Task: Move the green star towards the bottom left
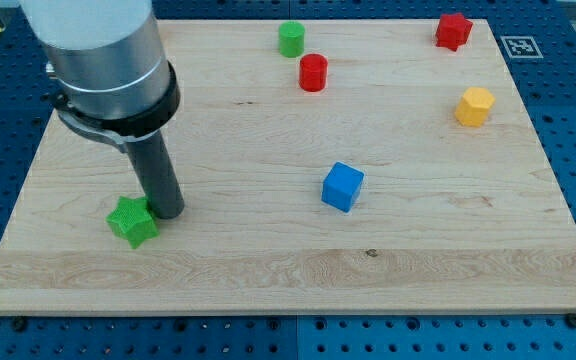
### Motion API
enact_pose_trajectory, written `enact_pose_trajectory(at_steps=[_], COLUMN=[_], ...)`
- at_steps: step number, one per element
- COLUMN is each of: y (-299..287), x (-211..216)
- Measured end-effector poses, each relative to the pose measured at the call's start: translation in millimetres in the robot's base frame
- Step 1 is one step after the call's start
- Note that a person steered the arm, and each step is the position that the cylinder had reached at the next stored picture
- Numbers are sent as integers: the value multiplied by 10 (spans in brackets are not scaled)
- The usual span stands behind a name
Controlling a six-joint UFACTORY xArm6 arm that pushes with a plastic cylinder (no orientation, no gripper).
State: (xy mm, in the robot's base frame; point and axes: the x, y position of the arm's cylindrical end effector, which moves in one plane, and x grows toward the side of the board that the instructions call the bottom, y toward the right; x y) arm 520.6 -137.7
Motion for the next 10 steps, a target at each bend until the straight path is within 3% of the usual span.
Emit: enact_pose_trajectory(at_steps=[3,7,10], y=[-278,-340,-346], x=[294,-132,385])
